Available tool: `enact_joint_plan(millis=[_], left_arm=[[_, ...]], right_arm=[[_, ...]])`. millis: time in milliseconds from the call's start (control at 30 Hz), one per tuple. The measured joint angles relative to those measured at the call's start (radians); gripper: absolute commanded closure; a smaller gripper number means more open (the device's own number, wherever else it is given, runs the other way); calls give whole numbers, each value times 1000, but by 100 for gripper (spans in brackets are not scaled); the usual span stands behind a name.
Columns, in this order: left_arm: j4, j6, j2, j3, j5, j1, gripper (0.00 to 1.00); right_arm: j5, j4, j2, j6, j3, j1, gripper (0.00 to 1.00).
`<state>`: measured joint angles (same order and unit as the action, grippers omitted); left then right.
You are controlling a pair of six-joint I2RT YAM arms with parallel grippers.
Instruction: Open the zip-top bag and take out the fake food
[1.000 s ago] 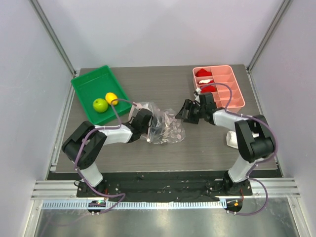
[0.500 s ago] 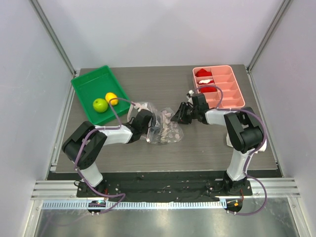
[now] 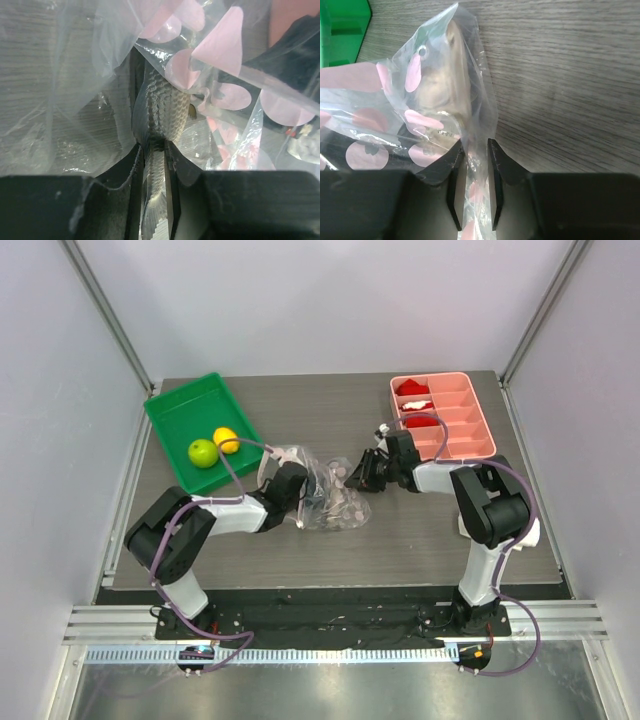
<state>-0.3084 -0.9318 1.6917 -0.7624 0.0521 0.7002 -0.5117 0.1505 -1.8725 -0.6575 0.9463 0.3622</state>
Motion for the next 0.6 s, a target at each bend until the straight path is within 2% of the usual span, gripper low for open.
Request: enact_joint_plan(millis=[67,167,233,300,367,467,600], left_arm=[[-10,-2,0,0,-1,0,74],[-24,-5,4,0,-1,2,76],[-32,-5,10,0,-1,2,88],[-35,-8,19,0,2,2,100],[-34,-6,26,-3,6,2,100],[-20,-3,26,-14,17,2,100],[-2,-1,13,-19,26,3,100]], right_arm=[[0,0,-1,0,0,5,77],[0,3,-2,0,0,12,78],[1,5,-3,0,0,17,77],[3,7,-3,-2,0,19,62],[14,-1,-2,-3,0,20,49],[24,-21,18,4,-2,16,36],[101,-126,154,49,-75,8,29]])
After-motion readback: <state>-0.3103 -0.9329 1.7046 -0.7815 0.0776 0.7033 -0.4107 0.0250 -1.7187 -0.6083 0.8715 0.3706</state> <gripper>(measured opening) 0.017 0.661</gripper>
